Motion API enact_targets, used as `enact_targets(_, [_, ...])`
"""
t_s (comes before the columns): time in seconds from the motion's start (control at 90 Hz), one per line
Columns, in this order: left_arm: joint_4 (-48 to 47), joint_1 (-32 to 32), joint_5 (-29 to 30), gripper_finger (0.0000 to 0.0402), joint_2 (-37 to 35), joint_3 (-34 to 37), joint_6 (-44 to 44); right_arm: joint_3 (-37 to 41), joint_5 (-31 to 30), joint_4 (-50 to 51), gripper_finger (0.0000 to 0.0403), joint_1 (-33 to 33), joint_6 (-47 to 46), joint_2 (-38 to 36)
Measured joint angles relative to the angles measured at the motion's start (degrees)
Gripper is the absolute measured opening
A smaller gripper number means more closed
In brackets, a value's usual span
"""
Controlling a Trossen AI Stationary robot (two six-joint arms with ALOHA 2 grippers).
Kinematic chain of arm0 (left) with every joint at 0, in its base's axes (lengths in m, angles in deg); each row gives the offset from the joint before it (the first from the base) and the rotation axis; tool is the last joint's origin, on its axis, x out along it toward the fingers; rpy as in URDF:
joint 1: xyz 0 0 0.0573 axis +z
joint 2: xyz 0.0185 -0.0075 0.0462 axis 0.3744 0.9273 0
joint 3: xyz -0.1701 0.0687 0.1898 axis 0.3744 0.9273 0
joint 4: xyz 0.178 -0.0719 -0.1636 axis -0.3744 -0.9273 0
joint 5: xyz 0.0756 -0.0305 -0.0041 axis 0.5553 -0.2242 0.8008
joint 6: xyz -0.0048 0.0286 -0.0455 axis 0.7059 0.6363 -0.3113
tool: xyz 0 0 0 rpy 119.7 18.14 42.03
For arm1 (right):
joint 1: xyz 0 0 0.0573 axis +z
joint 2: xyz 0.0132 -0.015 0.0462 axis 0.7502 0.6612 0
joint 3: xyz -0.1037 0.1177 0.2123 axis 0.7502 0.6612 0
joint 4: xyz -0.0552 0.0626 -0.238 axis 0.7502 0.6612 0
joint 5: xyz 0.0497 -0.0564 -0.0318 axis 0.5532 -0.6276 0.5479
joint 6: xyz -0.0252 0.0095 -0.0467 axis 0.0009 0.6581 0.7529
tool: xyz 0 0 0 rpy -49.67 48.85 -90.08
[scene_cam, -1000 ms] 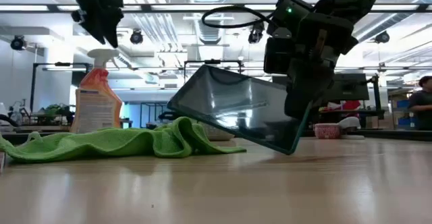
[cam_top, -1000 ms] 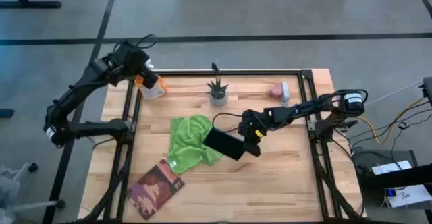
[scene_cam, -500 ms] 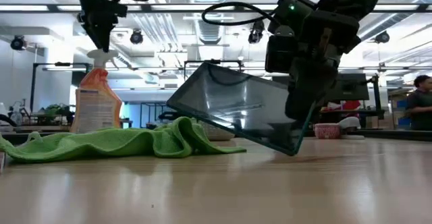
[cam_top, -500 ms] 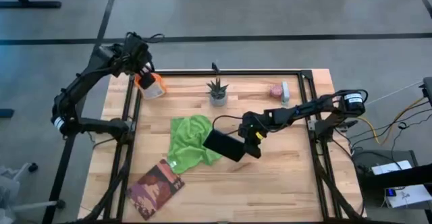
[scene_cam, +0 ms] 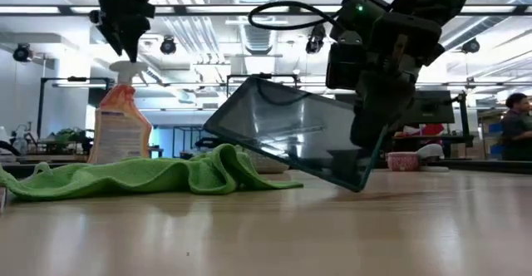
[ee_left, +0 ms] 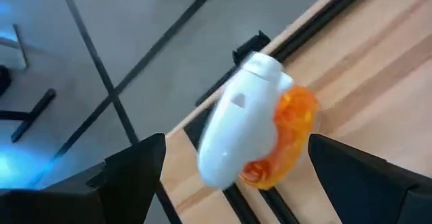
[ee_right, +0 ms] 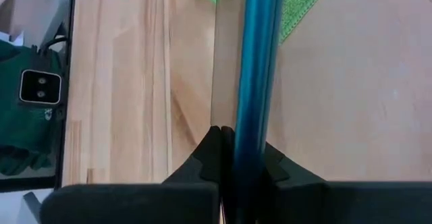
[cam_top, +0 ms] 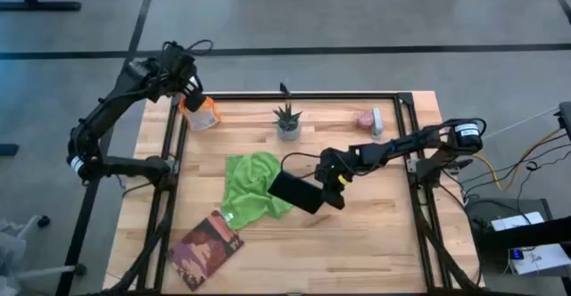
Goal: Apply microfiber cloth
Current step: Spray the front and back of the tablet with the spray bottle
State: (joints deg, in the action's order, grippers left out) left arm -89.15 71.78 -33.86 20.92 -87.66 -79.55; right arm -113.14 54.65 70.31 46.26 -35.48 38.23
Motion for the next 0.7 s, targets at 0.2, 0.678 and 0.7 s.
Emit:
enact_targets(0.2, [-0.07,-0.03,1.41,0.0349,1.54,1.31,-2.06,0.01,-0.04,-0.21,0.0009,0.00,0.04,0.00])
enact_targets(0.678, [0.05,-0.75,-6.88,0.0349,3.99,1.35,-3.26,0.02,-0.50,-1.35,0.0009,0.35,0.27,0.09])
enact_targets(0.7, [-0.31,-0.81,-6.72,0.0349,4.28,1.41,-3.19,0.02,-0.50,-1.34,0.0009,0.35,0.12,0.09])
